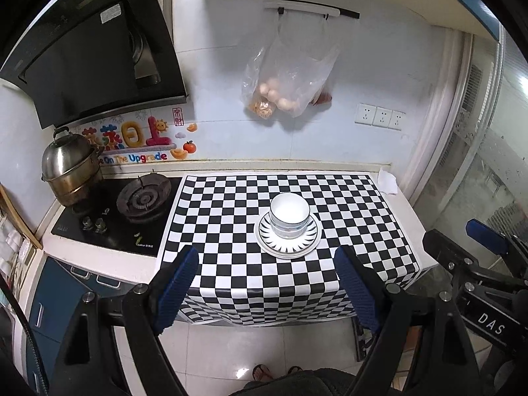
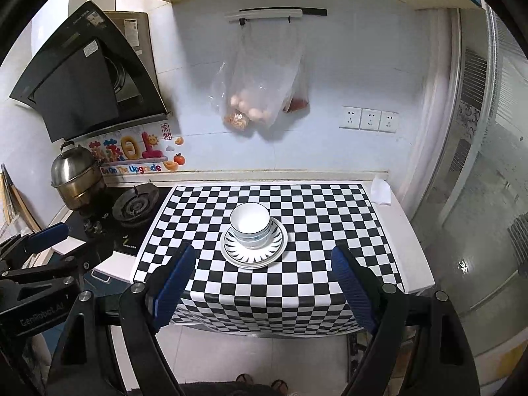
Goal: Organize plates and bowls
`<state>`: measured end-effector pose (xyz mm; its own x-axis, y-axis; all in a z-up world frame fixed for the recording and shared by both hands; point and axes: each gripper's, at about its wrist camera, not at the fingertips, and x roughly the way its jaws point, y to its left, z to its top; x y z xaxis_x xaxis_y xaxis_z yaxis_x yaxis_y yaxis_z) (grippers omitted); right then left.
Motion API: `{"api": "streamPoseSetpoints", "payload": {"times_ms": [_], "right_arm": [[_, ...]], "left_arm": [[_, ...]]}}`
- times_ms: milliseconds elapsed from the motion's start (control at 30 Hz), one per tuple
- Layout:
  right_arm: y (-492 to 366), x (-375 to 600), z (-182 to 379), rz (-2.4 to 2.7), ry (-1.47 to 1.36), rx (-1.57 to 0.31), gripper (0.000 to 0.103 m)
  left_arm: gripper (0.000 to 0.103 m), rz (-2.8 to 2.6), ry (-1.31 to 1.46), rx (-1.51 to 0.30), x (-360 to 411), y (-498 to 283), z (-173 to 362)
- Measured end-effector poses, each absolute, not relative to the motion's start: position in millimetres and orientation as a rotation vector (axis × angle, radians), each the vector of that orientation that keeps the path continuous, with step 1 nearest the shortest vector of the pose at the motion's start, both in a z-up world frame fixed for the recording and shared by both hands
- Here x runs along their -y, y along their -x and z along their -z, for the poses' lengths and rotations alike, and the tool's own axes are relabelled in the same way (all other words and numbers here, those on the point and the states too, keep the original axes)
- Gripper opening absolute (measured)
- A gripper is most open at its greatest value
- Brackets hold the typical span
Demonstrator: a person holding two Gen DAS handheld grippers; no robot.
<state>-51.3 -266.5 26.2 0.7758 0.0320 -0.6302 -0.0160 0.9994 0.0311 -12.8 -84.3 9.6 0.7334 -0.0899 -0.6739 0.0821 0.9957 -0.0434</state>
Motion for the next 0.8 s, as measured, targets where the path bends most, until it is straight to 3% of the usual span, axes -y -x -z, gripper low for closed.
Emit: {"api": "streamPoseSetpoints", "payload": {"times_ms": [800], "right_arm": [[52,285,-18,0.0,-0.028,-0.711,0.087]], "left_arm": [[0.084,0.094,0.004,-0.762,89,15,-6]]}}
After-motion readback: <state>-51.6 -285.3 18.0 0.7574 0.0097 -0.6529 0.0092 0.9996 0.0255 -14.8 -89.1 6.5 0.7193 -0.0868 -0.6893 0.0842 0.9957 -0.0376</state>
